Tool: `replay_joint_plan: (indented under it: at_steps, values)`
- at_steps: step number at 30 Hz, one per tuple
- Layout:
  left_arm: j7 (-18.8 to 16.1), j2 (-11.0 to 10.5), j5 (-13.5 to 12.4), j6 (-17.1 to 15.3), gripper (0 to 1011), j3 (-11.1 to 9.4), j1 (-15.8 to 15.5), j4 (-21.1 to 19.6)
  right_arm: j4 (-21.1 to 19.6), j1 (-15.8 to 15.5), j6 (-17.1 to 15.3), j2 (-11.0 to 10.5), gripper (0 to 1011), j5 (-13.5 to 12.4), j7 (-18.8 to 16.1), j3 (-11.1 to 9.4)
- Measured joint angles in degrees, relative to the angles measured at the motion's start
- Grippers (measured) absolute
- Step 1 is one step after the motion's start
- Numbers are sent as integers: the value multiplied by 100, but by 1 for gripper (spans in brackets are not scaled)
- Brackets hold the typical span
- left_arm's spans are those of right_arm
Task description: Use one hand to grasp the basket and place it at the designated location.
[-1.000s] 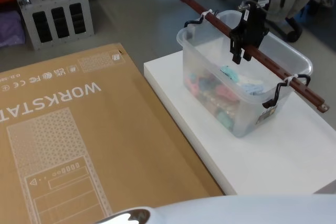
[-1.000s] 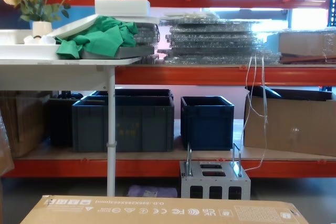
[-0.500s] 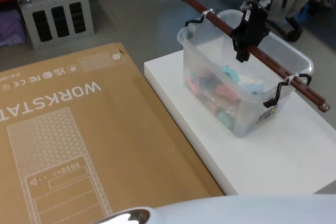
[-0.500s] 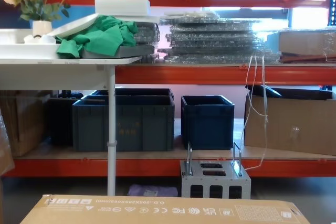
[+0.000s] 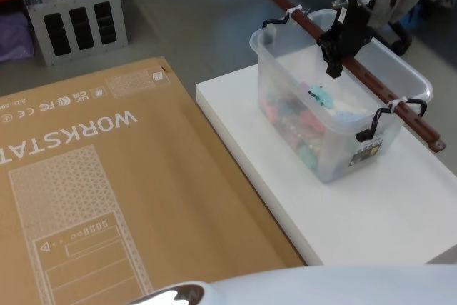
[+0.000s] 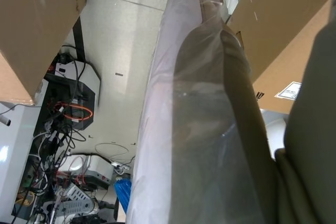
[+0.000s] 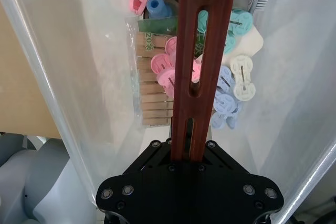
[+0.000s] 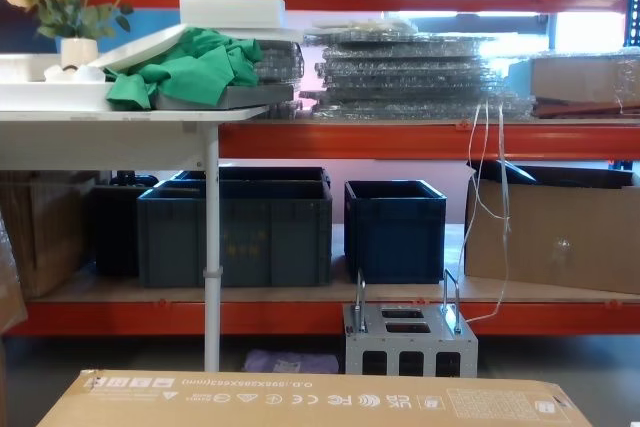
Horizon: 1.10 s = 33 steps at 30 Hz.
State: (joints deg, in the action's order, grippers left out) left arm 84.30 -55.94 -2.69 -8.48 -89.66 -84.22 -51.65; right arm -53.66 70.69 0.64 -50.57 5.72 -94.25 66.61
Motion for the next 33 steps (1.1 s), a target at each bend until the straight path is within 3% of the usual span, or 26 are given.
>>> replay_joint_plan:
  at_steps: [18, 33]
  values:
    - [0, 0, 0, 0, 0, 0, 0, 0, -538, 229, -116, -314, 0, -86, 37, -290]
    - [0, 0, 0, 0, 0, 0, 0, 0, -749, 538, 62, -323, 0, -16, 19, -386]
